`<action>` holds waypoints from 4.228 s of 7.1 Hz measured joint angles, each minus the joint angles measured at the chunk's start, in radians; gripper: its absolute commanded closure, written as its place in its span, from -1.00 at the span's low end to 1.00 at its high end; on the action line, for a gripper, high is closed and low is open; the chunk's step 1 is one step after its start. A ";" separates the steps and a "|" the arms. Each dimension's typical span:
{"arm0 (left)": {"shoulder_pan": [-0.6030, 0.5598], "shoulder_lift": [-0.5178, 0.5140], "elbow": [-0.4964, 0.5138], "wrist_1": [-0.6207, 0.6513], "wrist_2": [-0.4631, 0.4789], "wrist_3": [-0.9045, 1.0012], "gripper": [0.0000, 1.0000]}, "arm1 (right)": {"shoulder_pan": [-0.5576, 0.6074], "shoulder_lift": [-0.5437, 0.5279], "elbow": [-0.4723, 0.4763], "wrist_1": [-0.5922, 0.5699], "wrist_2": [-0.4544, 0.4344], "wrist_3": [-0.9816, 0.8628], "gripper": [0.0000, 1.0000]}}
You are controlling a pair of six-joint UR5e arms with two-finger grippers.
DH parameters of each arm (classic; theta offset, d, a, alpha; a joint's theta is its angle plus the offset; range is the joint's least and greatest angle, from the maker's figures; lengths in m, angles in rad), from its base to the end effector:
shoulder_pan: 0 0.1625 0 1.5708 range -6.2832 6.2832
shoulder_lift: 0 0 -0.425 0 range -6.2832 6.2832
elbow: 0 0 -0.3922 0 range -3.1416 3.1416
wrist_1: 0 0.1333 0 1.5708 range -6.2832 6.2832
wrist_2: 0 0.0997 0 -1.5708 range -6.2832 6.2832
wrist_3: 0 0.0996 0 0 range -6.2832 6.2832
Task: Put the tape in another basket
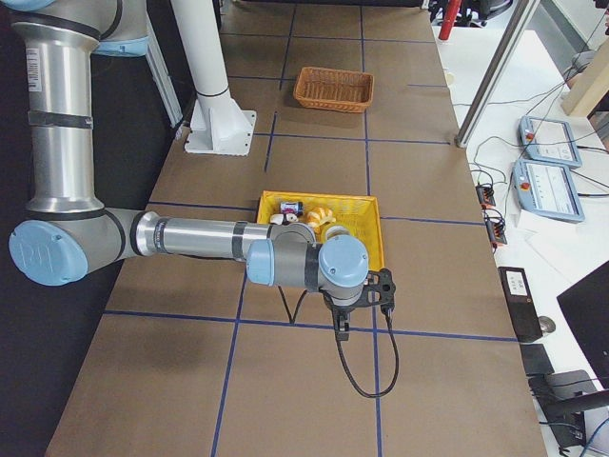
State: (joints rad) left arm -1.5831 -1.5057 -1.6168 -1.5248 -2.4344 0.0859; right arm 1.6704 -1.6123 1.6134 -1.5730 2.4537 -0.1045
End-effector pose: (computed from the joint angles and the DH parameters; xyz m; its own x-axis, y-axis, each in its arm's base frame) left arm -0.0632 -0.4590 0.6651 0.6477 0.0284 -0.7614 -0.0435 0.9991 0.0003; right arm 0.1032 -0.4662 0.6500 0.6386 -0.0402 0.7685 -0.0330 0.9963 0.0795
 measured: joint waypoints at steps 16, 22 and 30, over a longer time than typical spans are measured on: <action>0.000 -0.007 -0.013 -0.002 0.000 0.003 -1.00 | -0.038 0.089 0.046 -0.003 -0.007 0.014 -1.00; 0.000 -0.007 -0.021 -0.002 -0.001 0.002 -1.00 | -0.281 0.105 0.142 0.165 -0.021 0.468 -1.00; 0.000 -0.007 -0.031 -0.002 -0.003 0.000 -1.00 | -0.573 0.100 0.121 0.228 -0.213 0.626 -1.00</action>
State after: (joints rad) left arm -1.5831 -1.5125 -1.6476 -1.5263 -2.4375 0.0861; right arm 1.0973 -1.5126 1.7342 -1.3450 2.2411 0.5211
